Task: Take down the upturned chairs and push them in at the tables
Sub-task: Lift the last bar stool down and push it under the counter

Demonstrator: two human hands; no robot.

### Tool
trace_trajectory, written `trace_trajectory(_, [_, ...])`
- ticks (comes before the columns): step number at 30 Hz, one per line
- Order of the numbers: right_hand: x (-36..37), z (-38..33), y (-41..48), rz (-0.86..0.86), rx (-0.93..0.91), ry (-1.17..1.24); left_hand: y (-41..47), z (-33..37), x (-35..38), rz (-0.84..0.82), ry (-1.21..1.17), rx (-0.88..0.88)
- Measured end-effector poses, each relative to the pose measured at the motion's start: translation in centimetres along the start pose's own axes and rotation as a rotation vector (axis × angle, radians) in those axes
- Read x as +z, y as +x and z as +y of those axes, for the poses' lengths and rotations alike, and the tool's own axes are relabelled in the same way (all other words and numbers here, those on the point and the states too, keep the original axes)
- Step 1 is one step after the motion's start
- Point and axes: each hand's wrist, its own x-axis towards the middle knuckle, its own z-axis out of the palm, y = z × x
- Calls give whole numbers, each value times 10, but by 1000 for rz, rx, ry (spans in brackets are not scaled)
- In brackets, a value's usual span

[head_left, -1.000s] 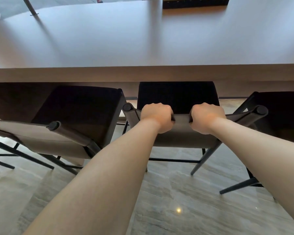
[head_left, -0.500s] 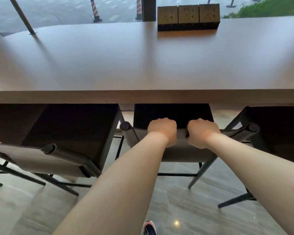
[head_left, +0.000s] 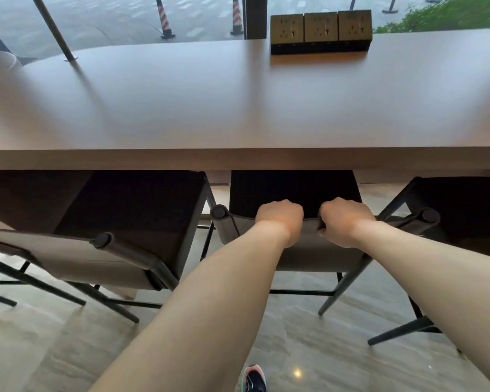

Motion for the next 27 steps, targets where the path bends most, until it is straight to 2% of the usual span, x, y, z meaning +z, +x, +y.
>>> trace_trajectory(5, [-1, -4, -8, -33, -31, 2, -12, 1, 1, -16, -19, -19])
trace_trajectory(10, [7, -10, -20, 25, -26, -3, -26, 3, 7, 37, -2, 8])
trace_trajectory(19, [11, -13, -24, 51, -46, -10, -34, 0, 4, 28, -46, 7])
trace_trajectory(27, [8, -13, -25, -4, -62, -3, -37, -1, 2, -12, -65, 15])
